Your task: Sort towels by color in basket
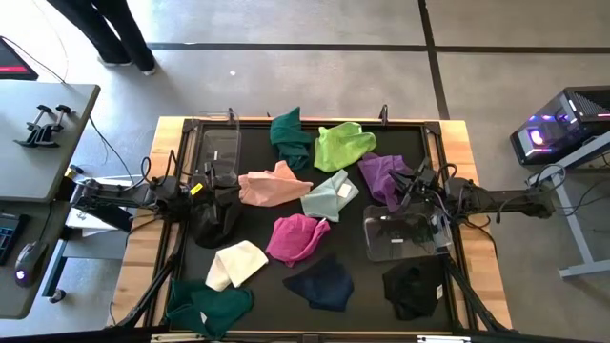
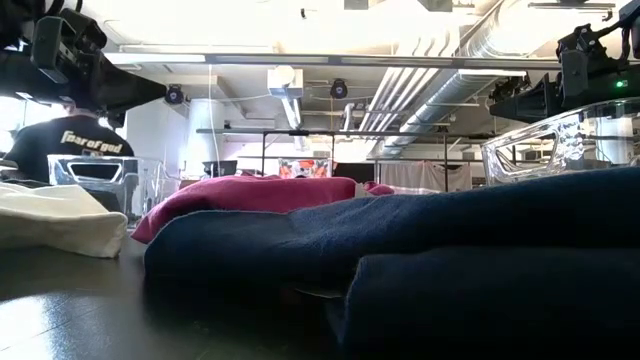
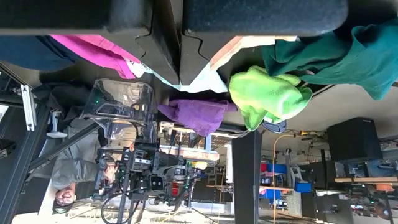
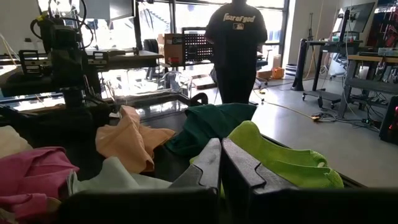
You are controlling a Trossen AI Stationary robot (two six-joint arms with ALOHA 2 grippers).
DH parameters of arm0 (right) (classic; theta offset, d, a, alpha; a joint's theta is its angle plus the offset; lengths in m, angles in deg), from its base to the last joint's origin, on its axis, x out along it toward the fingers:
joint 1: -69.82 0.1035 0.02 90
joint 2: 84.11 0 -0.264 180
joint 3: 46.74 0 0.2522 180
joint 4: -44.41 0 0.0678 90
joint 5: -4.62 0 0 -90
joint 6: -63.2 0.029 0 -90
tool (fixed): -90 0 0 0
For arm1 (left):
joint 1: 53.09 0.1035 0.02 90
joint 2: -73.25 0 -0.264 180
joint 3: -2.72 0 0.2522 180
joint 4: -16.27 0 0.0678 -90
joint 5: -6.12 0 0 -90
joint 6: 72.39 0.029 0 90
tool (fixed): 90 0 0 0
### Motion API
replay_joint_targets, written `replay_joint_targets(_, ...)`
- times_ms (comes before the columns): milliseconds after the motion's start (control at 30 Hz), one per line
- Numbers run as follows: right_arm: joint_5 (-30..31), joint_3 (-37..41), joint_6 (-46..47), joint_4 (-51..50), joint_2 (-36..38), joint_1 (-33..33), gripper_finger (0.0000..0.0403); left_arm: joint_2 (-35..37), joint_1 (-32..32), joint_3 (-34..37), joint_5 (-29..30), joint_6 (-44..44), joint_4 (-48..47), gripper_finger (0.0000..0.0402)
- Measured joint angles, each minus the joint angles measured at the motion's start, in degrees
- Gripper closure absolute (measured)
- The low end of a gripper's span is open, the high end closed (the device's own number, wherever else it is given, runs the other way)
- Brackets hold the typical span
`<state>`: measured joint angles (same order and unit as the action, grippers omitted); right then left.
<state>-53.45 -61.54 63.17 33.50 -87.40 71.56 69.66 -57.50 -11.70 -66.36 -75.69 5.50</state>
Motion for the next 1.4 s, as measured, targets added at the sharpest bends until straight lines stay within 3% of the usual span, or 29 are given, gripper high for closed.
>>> replay_joint_targets(1400,0.0,0.0,0.0,0.0,0.0,0.0,0.0402,0.0,0.0,0.0,0.0,1.0,0.0,0.0401)
